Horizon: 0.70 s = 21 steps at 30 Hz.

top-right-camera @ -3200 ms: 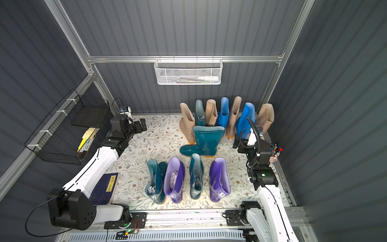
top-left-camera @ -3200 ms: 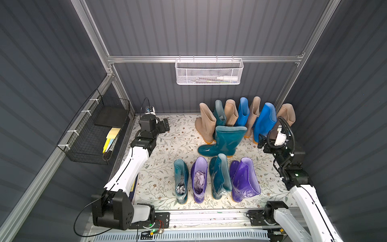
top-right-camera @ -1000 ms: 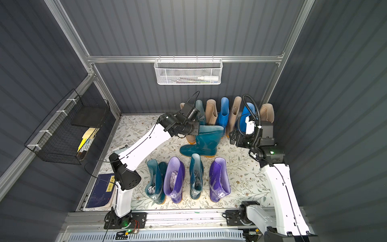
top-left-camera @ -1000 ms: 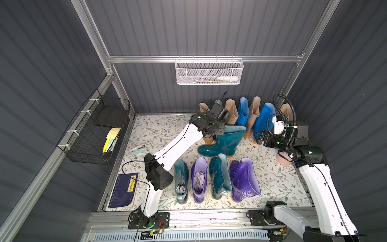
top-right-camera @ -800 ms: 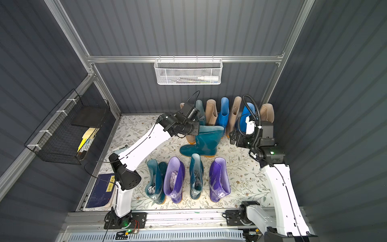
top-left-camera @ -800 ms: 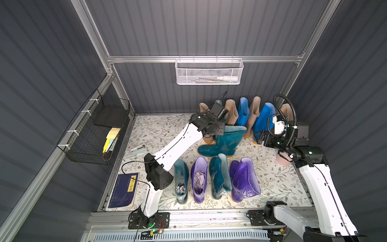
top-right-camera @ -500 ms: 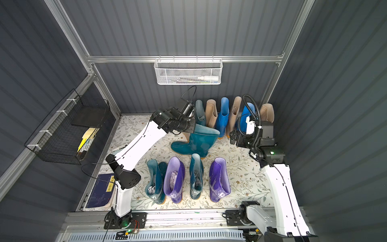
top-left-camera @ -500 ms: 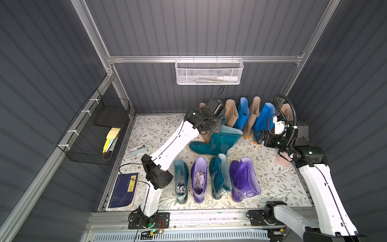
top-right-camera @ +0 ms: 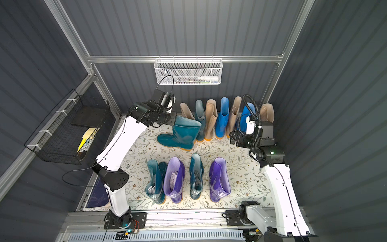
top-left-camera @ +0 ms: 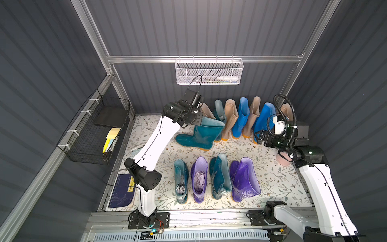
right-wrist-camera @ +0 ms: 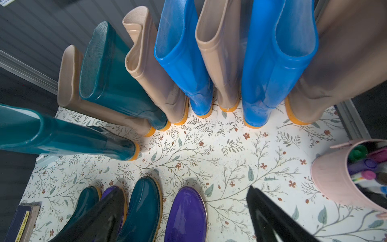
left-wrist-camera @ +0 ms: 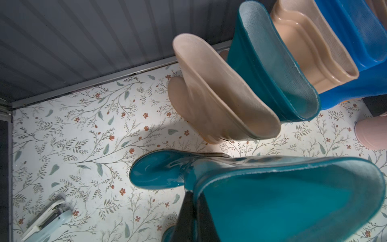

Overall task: Match and arrange rain boots in pairs
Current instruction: Place the rain boot at the center of the board.

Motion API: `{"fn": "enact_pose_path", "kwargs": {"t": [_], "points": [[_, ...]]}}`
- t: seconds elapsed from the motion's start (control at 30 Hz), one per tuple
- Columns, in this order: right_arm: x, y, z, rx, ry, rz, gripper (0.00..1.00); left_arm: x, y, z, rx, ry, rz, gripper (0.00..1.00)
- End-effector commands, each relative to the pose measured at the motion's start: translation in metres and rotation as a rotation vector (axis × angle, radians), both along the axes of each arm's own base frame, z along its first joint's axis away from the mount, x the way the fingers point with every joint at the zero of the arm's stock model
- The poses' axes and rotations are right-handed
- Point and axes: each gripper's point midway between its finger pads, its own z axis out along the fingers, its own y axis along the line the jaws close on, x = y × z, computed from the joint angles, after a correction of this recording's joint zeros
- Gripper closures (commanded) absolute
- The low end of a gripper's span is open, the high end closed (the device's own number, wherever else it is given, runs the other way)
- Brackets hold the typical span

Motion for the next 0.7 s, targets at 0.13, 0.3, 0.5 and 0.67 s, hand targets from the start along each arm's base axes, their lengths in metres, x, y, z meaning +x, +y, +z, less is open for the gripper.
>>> {"fn": "enact_pose_path", "kwargs": {"t": [0.13,0.3,0.5,0.67], "points": [[-0.001,0.004,0.007,0.018,-0.019,0.014,0.05,0.025,0.043,0.035,0.05,-0.16,0.009,1.0],[-0.002,0.006,0.007,0.022,-0.02,0.022,0.05,0.042,0.054,0.041,0.105,-0.213,-0.061,1.0],[-0.003,0.008,0.007,0.031,-0.019,0.034,0.05,0.051,0.055,0.021,0.176,-0.187,-0.261,1.0],[-0.004,0.01,0.004,0.036,-0.012,0.041,0.05,0.063,0.069,-0.01,0.241,-0.121,-0.368,1.0]]}}
